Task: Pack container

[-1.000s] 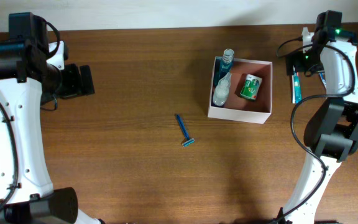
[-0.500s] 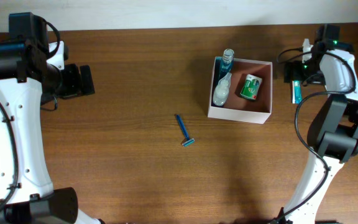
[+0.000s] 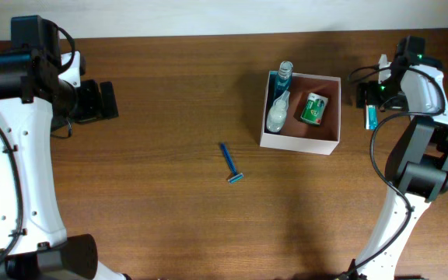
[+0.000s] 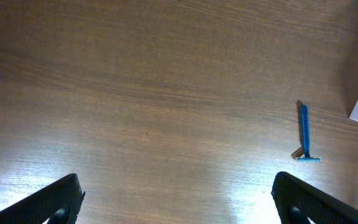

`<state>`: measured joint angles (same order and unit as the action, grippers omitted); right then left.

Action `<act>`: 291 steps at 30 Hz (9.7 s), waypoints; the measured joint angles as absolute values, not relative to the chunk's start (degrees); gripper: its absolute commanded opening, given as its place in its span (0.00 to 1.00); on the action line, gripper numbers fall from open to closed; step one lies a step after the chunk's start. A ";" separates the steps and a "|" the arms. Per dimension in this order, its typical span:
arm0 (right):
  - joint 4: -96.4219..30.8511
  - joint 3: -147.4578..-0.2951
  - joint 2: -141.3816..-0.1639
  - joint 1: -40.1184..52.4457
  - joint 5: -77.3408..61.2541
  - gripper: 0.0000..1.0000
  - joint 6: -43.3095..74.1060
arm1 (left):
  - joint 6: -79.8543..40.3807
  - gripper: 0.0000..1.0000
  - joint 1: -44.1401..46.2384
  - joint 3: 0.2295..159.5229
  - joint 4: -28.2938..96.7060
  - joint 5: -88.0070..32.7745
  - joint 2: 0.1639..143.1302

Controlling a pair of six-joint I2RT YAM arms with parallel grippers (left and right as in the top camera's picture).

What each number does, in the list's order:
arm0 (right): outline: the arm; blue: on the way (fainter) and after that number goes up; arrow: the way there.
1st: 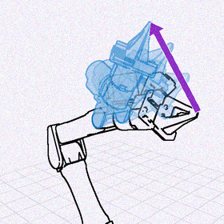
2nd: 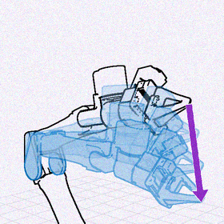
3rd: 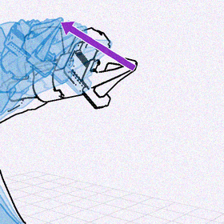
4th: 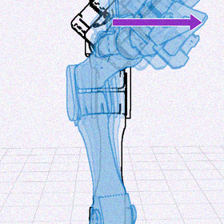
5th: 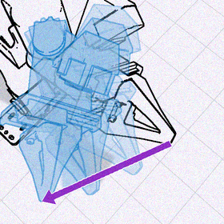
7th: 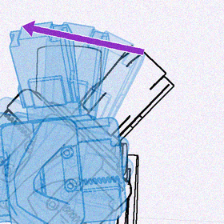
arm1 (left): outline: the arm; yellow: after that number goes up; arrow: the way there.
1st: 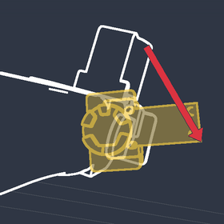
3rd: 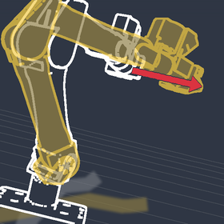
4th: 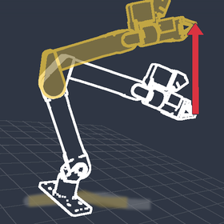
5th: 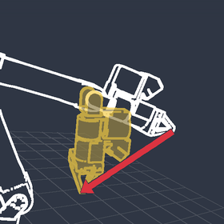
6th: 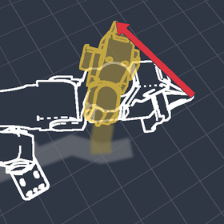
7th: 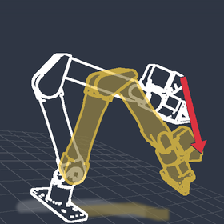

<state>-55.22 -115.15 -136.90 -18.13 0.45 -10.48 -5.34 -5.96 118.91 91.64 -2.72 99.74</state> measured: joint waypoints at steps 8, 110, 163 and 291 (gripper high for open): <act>-54.59 -115.15 -137.01 -18.13 1.08 0.99 -11.25 | -5.34 0.99 -5.96 118.91 91.64 -2.72 99.74; -58.81 -123.15 -139.79 -16.47 -2.52 0.43 -11.33 | -5.34 0.99 -5.96 118.91 91.64 -2.72 99.74; -53.19 -123.07 -142.82 -16.45 -2.52 0.47 -12.91 | -5.34 0.99 -5.96 118.91 91.64 -2.72 99.74; -70.13 -132.18 -139.96 -31.03 -7.42 0.94 -28.93 | -5.34 0.99 -5.96 118.91 91.64 -2.72 99.74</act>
